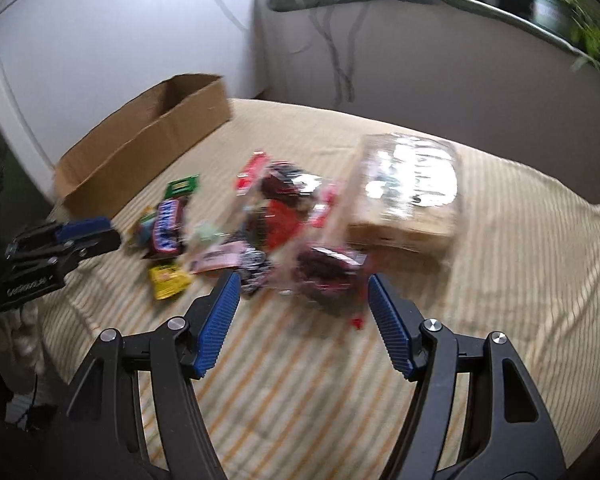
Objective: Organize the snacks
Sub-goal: 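Move left gripper to the round yellow-green packet while right approaches red-tagged candy bag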
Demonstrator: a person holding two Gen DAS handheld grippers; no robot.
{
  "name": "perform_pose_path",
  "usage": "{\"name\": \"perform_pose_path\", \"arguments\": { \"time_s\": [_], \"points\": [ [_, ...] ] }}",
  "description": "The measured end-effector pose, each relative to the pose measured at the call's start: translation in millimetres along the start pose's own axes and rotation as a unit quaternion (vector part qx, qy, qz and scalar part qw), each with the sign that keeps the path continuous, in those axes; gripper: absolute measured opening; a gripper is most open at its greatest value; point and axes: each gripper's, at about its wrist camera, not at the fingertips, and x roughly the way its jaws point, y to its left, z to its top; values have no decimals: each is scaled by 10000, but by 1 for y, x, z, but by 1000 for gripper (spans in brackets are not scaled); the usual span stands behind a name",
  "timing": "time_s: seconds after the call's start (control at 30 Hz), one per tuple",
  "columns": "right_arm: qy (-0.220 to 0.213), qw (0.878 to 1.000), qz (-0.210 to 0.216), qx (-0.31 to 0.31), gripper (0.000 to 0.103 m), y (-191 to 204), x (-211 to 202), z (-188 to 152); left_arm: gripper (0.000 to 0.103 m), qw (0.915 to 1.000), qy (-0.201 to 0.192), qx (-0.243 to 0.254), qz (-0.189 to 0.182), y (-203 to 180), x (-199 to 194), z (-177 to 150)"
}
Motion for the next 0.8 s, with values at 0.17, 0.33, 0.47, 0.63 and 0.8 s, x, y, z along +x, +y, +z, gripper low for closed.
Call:
{"name": "perform_pose_path", "arguments": {
  "time_s": [0.17,0.33,0.47,0.63,0.8],
  "points": [
    [142,9997,95,148,69,-11,14,2,36,10000,47,-12,-4,-1,9,3],
    [253,9991,212,252,69,-12,27,5,47,10000,43,76,49,-4,16,7],
    [322,9987,249,310,69,-12,36,8,47,9999,112,93,74,-3,27,9],
    [336,9985,303,317,69,-11,42,10,47,9997,151,175,69,-2,34,8],
    [349,9986,294,282,69,-9,45,9,41,9997,137,179,82,-4,35,8]
  ]
}}
